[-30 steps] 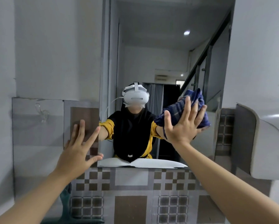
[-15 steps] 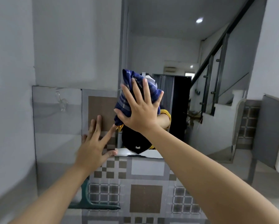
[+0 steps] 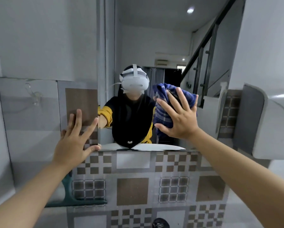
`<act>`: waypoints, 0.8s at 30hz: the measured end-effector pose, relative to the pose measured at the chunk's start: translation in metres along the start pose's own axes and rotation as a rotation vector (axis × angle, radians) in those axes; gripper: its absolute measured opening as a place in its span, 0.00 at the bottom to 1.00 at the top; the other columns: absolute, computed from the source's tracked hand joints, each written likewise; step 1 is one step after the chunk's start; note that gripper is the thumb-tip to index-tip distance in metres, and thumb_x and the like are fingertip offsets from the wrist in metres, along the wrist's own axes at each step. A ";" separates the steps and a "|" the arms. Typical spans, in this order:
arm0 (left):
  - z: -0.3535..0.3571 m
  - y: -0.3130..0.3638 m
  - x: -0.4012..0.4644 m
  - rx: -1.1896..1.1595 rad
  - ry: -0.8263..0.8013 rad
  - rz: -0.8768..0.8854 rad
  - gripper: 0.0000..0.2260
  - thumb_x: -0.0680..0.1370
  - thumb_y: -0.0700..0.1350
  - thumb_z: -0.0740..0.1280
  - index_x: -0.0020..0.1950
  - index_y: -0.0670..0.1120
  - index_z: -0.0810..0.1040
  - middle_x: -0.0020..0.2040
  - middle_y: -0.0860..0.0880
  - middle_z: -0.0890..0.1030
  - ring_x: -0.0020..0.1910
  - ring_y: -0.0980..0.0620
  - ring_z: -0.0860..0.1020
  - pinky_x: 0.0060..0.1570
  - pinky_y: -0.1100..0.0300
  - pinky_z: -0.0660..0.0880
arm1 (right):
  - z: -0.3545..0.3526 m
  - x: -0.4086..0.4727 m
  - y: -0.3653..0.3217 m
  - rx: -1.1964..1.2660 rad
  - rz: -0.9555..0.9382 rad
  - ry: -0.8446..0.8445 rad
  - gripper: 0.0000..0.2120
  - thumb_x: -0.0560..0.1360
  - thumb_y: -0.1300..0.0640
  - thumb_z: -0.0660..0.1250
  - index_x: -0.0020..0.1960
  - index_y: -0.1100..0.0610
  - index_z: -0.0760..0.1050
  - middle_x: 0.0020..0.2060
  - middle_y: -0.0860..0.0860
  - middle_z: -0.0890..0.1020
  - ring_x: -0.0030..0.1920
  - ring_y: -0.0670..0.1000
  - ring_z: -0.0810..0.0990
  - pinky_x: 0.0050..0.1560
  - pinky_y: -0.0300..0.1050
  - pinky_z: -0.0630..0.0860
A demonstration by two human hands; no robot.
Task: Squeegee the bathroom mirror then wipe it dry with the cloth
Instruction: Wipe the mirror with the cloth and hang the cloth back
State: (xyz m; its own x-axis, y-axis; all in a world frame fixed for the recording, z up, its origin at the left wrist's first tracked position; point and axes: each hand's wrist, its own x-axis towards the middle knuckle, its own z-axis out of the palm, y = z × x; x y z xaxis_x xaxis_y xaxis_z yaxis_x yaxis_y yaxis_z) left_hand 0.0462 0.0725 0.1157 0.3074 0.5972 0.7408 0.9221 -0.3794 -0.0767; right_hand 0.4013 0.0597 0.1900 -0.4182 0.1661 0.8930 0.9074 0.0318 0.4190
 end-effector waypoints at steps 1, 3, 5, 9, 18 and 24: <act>0.001 0.000 0.000 0.007 0.003 0.004 0.39 0.68 0.70 0.51 0.76 0.55 0.52 0.77 0.41 0.42 0.74 0.36 0.46 0.56 0.29 0.68 | -0.001 -0.009 0.014 0.009 0.013 0.003 0.36 0.69 0.31 0.60 0.72 0.46 0.64 0.69 0.54 0.72 0.74 0.60 0.60 0.62 0.78 0.59; 0.002 0.000 -0.001 0.011 0.020 0.003 0.39 0.68 0.70 0.50 0.76 0.55 0.52 0.77 0.42 0.40 0.75 0.38 0.43 0.56 0.29 0.66 | 0.000 -0.026 0.039 0.060 0.026 0.023 0.35 0.71 0.33 0.61 0.72 0.49 0.64 0.70 0.57 0.71 0.74 0.64 0.58 0.64 0.74 0.62; 0.003 0.000 -0.001 0.017 0.039 -0.004 0.40 0.68 0.72 0.48 0.76 0.56 0.50 0.77 0.43 0.39 0.75 0.43 0.37 0.56 0.29 0.65 | 0.000 -0.041 0.058 0.129 0.052 0.056 0.35 0.72 0.35 0.61 0.71 0.54 0.65 0.69 0.63 0.70 0.73 0.68 0.57 0.71 0.68 0.57; 0.003 0.001 0.000 0.014 0.036 -0.002 0.39 0.68 0.73 0.46 0.76 0.57 0.48 0.77 0.42 0.40 0.75 0.42 0.37 0.55 0.28 0.66 | -0.001 -0.071 0.069 0.167 0.213 0.041 0.35 0.72 0.35 0.60 0.70 0.57 0.65 0.69 0.64 0.68 0.74 0.67 0.55 0.75 0.60 0.53; 0.002 0.002 -0.001 0.028 0.028 -0.009 0.39 0.68 0.71 0.49 0.76 0.55 0.50 0.77 0.42 0.41 0.74 0.44 0.36 0.50 0.29 0.70 | 0.007 -0.127 0.014 0.235 0.515 0.004 0.37 0.72 0.31 0.55 0.73 0.51 0.55 0.73 0.56 0.59 0.75 0.64 0.52 0.73 0.59 0.50; 0.001 0.004 -0.001 0.021 0.060 0.000 0.40 0.70 0.67 0.60 0.76 0.53 0.51 0.77 0.40 0.42 0.74 0.37 0.44 0.50 0.29 0.71 | 0.019 -0.117 -0.039 0.248 0.572 0.087 0.36 0.72 0.33 0.58 0.73 0.52 0.56 0.71 0.59 0.61 0.74 0.67 0.54 0.72 0.65 0.58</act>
State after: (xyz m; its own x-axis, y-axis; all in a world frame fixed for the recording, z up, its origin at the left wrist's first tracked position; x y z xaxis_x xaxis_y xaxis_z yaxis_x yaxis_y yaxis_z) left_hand 0.0500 0.0706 0.1138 0.2929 0.5540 0.7793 0.9271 -0.3639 -0.0898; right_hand 0.4153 0.0577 0.0656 0.1437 0.1443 0.9790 0.9669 0.1905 -0.1700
